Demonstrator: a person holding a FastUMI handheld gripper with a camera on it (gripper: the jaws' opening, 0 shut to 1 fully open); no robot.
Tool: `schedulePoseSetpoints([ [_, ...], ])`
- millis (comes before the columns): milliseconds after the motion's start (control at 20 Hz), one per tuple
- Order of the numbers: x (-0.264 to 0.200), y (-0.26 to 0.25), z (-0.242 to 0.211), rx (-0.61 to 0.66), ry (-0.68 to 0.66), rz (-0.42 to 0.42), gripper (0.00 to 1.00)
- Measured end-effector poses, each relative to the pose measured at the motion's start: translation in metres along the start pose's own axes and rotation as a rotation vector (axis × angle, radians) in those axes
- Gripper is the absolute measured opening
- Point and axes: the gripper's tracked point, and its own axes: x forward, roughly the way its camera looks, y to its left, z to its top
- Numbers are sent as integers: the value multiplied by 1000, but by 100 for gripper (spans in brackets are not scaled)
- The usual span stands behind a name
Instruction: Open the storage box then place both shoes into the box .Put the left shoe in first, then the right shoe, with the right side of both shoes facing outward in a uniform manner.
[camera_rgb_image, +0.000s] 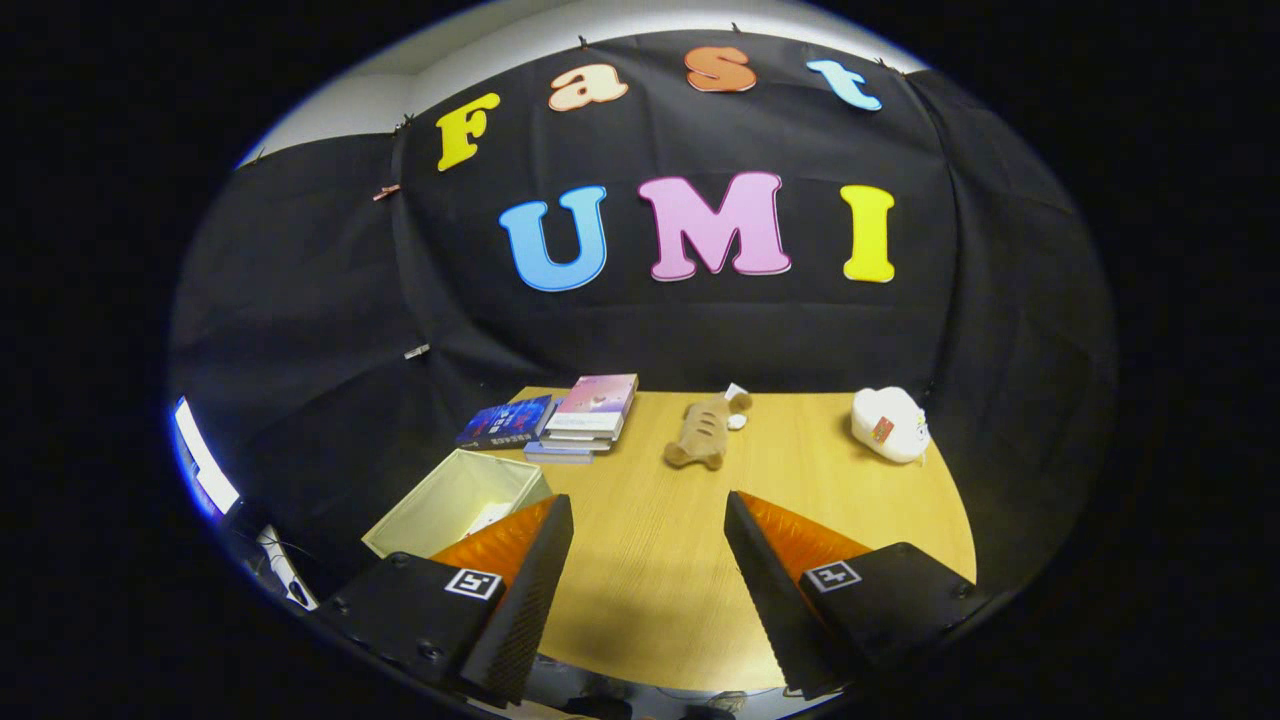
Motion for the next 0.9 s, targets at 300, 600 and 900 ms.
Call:
schedulePoseSetpoints([
  [300,-29,0,31,-153,-151,-66,93],
  [600,-36,10,36,-201,-170,-84,96],
  [900,-25,14,35,-185,-166,-96,97],
])
